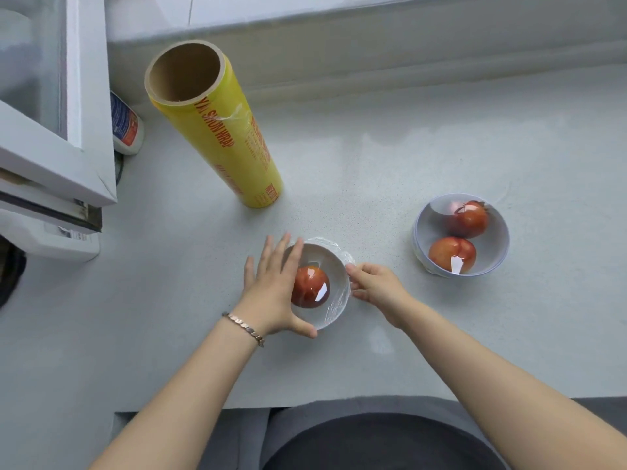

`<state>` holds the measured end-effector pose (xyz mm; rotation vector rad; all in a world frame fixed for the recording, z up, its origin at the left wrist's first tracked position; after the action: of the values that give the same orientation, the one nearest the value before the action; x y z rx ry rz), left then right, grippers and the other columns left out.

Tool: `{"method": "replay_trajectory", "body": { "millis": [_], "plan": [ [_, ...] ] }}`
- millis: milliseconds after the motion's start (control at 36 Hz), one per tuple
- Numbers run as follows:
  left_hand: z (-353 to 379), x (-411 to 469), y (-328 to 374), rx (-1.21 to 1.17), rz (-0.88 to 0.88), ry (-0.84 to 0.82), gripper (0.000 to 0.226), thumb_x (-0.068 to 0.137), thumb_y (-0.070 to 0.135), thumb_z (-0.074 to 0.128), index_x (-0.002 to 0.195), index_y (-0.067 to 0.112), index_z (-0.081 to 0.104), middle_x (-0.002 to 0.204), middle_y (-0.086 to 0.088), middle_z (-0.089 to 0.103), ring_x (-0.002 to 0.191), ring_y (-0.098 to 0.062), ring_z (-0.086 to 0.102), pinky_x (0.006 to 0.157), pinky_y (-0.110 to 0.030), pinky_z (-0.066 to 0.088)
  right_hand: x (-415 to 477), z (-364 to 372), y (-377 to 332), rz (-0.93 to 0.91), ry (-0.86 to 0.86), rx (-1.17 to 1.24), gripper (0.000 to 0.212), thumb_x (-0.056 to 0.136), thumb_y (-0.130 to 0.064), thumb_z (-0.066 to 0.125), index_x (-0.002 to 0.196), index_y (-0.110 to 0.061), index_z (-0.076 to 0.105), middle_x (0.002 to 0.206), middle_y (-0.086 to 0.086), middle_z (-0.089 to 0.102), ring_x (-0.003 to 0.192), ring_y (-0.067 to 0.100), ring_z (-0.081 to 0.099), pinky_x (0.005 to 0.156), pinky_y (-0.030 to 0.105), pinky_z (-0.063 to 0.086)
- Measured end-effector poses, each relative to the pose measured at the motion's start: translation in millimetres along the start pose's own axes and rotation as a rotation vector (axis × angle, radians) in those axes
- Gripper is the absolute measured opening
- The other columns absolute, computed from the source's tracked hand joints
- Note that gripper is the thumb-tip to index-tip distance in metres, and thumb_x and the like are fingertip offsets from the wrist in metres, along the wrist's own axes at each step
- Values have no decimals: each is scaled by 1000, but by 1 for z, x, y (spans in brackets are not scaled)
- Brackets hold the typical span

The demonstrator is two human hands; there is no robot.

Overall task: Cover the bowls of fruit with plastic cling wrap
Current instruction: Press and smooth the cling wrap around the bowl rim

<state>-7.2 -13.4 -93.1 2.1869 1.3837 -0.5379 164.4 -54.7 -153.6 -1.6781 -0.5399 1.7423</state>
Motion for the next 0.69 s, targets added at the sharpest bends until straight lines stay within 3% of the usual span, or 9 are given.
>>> {"method": "replay_trajectory", "body": {
  "millis": [111, 222, 417, 528, 694],
  "plan": [
    [2, 11, 6, 158, 174, -25, 150, 45, 64, 79, 143, 21, -25, 153, 1, -26, 140, -21, -26, 116, -50, -7, -3, 0, -6, -53, 20, -63, 25, 95, -22, 49, 72, -14, 50, 68, 0, 52, 65, 10, 50, 68, 20, 45],
    [7, 17, 10, 190, 166, -7, 145, 48, 68, 76, 145, 19, -21, 155, 1, -17, 141, -24, -22, 115, -52, -3, -9, 4, -6, -120, 97, -14, 24, 97, -18, 44, 73, -15, 45, 64, -1, 49, 59, 11, 46, 69, 24, 43],
    [6, 18, 14, 176, 111, 24, 144, 47, 68, 75, 146, 18, -16, 154, -1, -9, 143, -25, -15, 115, -52, 1, -15, 7, -10, -119, 108, 162, 24, 100, -16, 35, 76, -16, 37, 55, -1, 29, 38, 5, 27, 48, 19, 28],
    [6, 18, 13, 187, 117, 33, 143, 47, 69, 75, 146, 18, -17, 154, -1, -9, 143, -25, -13, 116, -51, 1, -13, -4, -6, -157, 158, 37, 23, 99, -14, 37, 76, -16, 36, 55, 1, 29, 38, 7, 26, 44, 20, 26],
    [8, 20, 13, 166, 96, 50, 143, 47, 70, 74, 146, 19, -16, 154, -1, -8, 143, -25, -12, 116, -49, 0, 4, -8, 4, -186, 221, -224, 23, 96, -18, 41, 74, -25, 40, 53, -1, 37, 48, 14, 35, 53, 29, 33]
  ]
}}
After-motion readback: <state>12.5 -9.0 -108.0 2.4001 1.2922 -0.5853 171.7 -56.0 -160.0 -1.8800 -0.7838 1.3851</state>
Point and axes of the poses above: each hand's wrist, its own x-axis towards the middle knuckle, its own z-axis out of the palm, y = z × x, the point moved 2 cm from there along x, towards the middle knuckle
